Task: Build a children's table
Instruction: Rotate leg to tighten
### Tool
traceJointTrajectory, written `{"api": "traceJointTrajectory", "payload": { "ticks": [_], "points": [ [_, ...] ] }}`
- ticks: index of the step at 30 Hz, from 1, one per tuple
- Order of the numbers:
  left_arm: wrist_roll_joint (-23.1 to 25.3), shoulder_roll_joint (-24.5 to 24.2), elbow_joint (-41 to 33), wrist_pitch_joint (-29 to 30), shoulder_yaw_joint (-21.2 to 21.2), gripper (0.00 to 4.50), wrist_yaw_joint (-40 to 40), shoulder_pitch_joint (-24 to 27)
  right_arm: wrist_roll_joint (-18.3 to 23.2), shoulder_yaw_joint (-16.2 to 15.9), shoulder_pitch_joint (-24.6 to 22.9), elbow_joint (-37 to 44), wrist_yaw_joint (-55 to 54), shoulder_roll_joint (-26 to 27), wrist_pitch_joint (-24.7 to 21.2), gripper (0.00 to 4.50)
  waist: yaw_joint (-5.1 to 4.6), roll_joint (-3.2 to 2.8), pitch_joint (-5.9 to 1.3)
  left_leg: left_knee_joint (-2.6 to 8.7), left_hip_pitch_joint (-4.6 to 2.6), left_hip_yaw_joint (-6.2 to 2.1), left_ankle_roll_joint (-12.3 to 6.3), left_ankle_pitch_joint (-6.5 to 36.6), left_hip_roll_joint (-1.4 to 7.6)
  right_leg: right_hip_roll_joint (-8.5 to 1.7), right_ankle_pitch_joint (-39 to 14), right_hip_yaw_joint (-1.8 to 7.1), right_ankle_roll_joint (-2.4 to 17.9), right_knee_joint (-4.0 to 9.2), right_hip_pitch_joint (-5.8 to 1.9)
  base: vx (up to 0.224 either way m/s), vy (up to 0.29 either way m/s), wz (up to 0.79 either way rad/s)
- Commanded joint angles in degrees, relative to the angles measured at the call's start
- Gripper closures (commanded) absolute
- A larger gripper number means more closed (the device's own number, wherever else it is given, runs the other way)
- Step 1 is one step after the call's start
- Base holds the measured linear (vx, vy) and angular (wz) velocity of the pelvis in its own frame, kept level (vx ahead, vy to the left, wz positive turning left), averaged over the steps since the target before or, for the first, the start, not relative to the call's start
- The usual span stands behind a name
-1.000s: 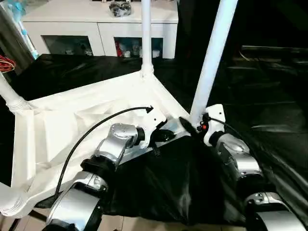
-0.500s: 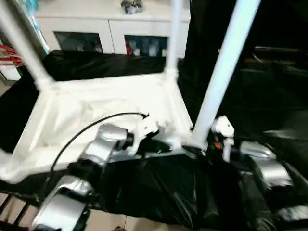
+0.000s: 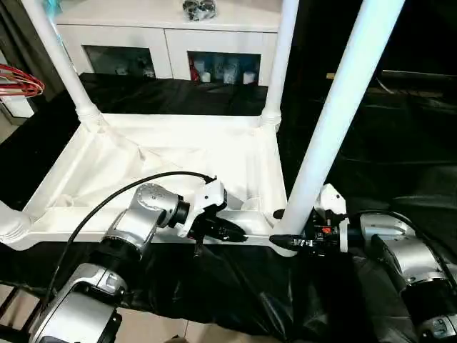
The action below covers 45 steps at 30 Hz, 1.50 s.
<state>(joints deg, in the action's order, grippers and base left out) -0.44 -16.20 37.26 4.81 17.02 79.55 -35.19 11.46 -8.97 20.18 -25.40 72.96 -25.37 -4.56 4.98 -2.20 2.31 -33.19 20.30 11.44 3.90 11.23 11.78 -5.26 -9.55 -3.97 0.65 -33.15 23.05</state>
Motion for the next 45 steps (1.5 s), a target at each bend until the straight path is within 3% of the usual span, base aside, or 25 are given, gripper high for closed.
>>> {"api": "traceJointTrajectory", "payload": {
  "ticks": [1, 3, 5, 8, 9, 12, 18, 19, 24, 28, 34, 40, 42, 45],
  "points": [
    [-1.5, 2.3, -2.1, -0.1, 0.2, 4.50, -1.9, -0.4, -2.1, -3.1, -1.8, -1.8, -1.3, 1.9, -1.6, 1.86, -0.08, 0.41, -3.30, 3.71, -0.24, -0.59, -4.50, 11.1, 1.69, -2.90, -11.8, 1.98, 14.2, 3.28, -2.91, 0.000, 0.000, 0.00],
    [-0.8, 3.8, -1.0, 0.2, -0.4, 4.50, -5.4, -1.1, -2.3, -1.5, -1.2, -3.5, -6.1, 3.7, -0.9, 1.86, -0.08, 0.40, -3.19, 3.80, -0.35, -0.59, -4.04, 11.7, 1.72, -2.89, -12.7, 2.01, 13.9, 3.45, -2.82, 0.000, 0.000, 0.00],
    [-0.2, 5.1, 0.0, 0.4, -0.9, 4.50, -8.3, -1.7, -3.2, -0.1, -0.2, -5.7, -11.4, 5.6, 0.0, 1.87, -0.29, 0.26, -2.91, 4.06, -0.55, -0.69, -2.74, 14.3, 1.57, -2.98, -17.5, 1.94, 12.8, 4.01, -2.64, 0.000, 0.000, 0.00],
    [1.5, 7.9, 2.3, 1.4, -1.2, 4.50, -14.9, -3.3, -5.4, 2.6, 3.3, -12.6, -26.0, 10.4, -0.1, 1.87, -1.43, 0.37, -2.73, 4.34, -0.61, -1.05, -0.88, 16.7, 1.25, -3.04, -23.6, 1.83, 10.5, 4.60, -2.48, 0.000, 0.000, 0.00],
    [1.5, 7.9, 2.3, 1.4, -1.2, 4.50, -14.9, -3.3, -5.4, 2.6, 3.3, -12.6, -26.0, 10.4, -0.1, 1.87, -1.79, 0.37, -2.61, 4.40, -0.60, -1.10, -0.58, 17.2, 1.15, -3.00, -24.7, 1.77, 10.2, 4.82, -2.37, 0.000, 0.000, 0.00],
    [2.2, 10.0, 3.9, 2.5, -1.8, 4.50, -20.2, -4.6, -5.5, 3.8, 4.8, -15.2, -32.1, 13.5, -0.4, 1.87, -2.34, 0.32, -2.57, 4.33, -0.94, -1.19, -0.98, 18.9, 1.02, -2.99, -28.1, 1.70, 8.7, 5.48, -2.10, 0.000, 0.000, 0.00],
    [3.5, 14.2, 7.2, 3.2, -4.0, 4.50, -31.1, -7.3, -5.5, 6.3, 8.9, -20.7, -43.8, 21.1, 0.0, 1.87, -3.21, 0.24, -2.59, 4.36, -0.68, -1.40, -0.82, 19.8, 0.77, -2.83, -29.3, 1.41, 7.9, 5.74, -1.93, 0.000, 0.000, 0.00],
    [3.5, 14.2, 7.1, 2.9, -4.0, 4.50, -31.0, -7.3, -5.3, 6.4, 9.0, -20.7, -43.7, 21.4, 0.5, 1.32, -3.16, 0.26, -2.65, 4.34, -0.79, -1.38, -1.06, 20.1, 0.80, -2.84, -29.2, 1.40, 7.8, 5.83, -1.86, 0.000, 0.000, 0.00],
    [4.1, 13.3, 5.8, 1.7, -2.7, 4.50, -28.9, -6.1, -4.0, 6.3, 9.0, -19.8, -40.5, 21.6, 1.0, 1.01, -2.94, 0.26, -2.81, 4.46, -0.42, -1.30, -2.04, 18.7, 1.04, -2.86, -24.5, 1.71, 9.2, 5.28, -2.11, 0.000, 0.000, 0.00],
    [3.5, 12.4, 5.2, 0.0, -2.2, 4.50, -26.1, -5.3, -6.0, 4.5, 8.0, -18.7, -38.9, 19.6, 2.6, 0.53, -2.95, 0.47, -2.93, 4.42, -0.17, -1.15, -2.41, 17.3, 1.14, -2.87, -19.8, 1.88, 11.1, 4.69, -2.41, 0.000, 0.000, 0.00],
    [2.4, 9.8, 3.8, -2.1, -1.4, 4.50, -18.8, -3.9, -6.6, 3.6, 5.5, -16.0, -30.7, 14.6, 5.7, 0.53, -2.72, 0.45, -3.15, 4.11, -0.14, -0.91, -3.79, 15.0, 1.23, -2.91, -15.5, 1.99, 12.7, 4.21, -2.78, 0.000, 0.000, 0.00],
    [1.2, 6.6, 2.1, -2.6, -0.5, 4.50, -11.2, -2.5, -3.5, 1.9, 1.5, -8.6, -18.1, 9.7, 3.5, 0.53, -1.71, 0.35, -3.69, 3.38, 0.02, -0.58, -7.05, 8.2, 1.51, -2.64, -3.1, 1.91, 16.3, 2.57, -3.28, 0.000, 0.000, 0.00],
    [0.9, 5.5, 1.7, -2.9, -0.3, 4.50, -8.7, -2.2, -2.4, 1.1, 0.4, -6.7, -13.8, 7.9, 2.4, 0.53, -1.23, 0.33, -3.48, 3.41, -0.02, -0.45, -7.47, 8.6, 1.62, -2.71, -3.7, 1.93, 16.5, 2.71, -3.13, 0.000, 0.000, 0.00],
    [0.4, 4.1, 0.9, -2.8, -0.1, 4.50, -5.9, -1.8, -1.1, -0.1, -1.0, -4.0, -8.6, 5.3, 1.1, 0.77, -0.97, 0.36, -3.23, 3.76, -0.17, -0.53, -6.25, 11.4, 1.73, -2.83, -9.2, 1.93, 15.4, 3.22, -3.06, 0.000, 0.000, 0.00]
  ]
}}
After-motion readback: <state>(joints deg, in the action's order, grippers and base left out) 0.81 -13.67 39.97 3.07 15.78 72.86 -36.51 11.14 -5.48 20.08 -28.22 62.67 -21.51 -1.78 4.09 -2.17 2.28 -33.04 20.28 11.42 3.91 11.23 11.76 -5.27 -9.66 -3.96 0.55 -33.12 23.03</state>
